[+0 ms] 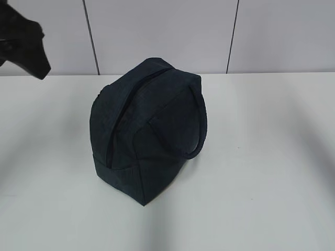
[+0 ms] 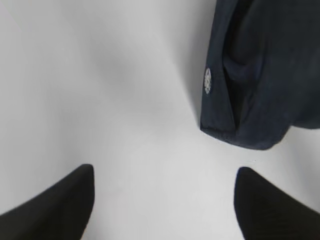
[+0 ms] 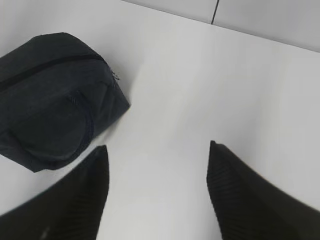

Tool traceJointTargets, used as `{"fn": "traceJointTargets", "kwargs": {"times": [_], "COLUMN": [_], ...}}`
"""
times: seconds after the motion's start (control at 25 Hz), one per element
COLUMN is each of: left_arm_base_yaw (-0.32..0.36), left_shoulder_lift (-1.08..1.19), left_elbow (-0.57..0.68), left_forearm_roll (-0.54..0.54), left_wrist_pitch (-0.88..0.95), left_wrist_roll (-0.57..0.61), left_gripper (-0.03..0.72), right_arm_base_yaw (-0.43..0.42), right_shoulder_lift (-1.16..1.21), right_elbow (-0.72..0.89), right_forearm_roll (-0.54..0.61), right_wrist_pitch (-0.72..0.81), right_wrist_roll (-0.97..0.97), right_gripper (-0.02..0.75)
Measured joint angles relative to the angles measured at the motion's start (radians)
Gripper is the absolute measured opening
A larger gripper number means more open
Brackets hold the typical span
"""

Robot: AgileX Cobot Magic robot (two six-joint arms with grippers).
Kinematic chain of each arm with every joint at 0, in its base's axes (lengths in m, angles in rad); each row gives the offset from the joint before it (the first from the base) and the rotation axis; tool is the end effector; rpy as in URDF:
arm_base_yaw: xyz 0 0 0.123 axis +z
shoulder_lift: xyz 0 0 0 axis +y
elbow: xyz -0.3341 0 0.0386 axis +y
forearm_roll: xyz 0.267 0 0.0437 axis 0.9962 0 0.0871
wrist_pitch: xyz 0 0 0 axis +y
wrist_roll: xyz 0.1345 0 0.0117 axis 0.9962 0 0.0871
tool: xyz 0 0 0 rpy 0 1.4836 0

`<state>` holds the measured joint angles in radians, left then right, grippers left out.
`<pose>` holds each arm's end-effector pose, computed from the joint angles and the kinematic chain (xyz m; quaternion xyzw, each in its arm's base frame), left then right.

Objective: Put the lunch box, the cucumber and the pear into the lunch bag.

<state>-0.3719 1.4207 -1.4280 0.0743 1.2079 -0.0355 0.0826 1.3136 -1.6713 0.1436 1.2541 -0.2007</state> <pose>0.2963 -0.1055 0.3840 0.1678 0.9587 -0.0098 0.2293 0.2772 0.0414 0.4938 -0.1353 0.9161 0.0496 0.3743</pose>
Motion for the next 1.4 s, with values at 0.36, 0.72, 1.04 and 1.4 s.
{"fn": "traceJointTargets", "kwargs": {"times": [0.36, 0.72, 1.04, 1.4], "left_arm_base_yaw": [0.0, 0.0, 0.0, 0.0], "left_shoulder_lift": [-0.462, -0.905, -1.266, -1.43], "left_elbow": [0.373, 0.607, 0.76, 0.852], "left_forearm_roll": [-0.059, -0.059, -0.059, -0.036], "left_wrist_pitch": [-0.116, -0.036, 0.067, 0.039], "left_wrist_roll": [-0.008, -0.008, -0.01, -0.01], "left_gripper": [0.503, 0.489, 0.489, 0.488], "right_arm_base_yaw": [0.0, 0.0, 0.0, 0.0], "right_shoulder_lift": [-0.38, -0.872, -1.218, -1.333], "right_elbow": [0.354, 0.724, 0.939, 1.133], "right_forearm_roll": [-0.056, -0.144, -0.169, -0.176], "right_wrist_pitch": [0.006, 0.016, 0.019, 0.016], "right_wrist_roll": [0.035, 0.141, 0.147, 0.143], "right_gripper": [0.482, 0.482, 0.482, 0.475]}}
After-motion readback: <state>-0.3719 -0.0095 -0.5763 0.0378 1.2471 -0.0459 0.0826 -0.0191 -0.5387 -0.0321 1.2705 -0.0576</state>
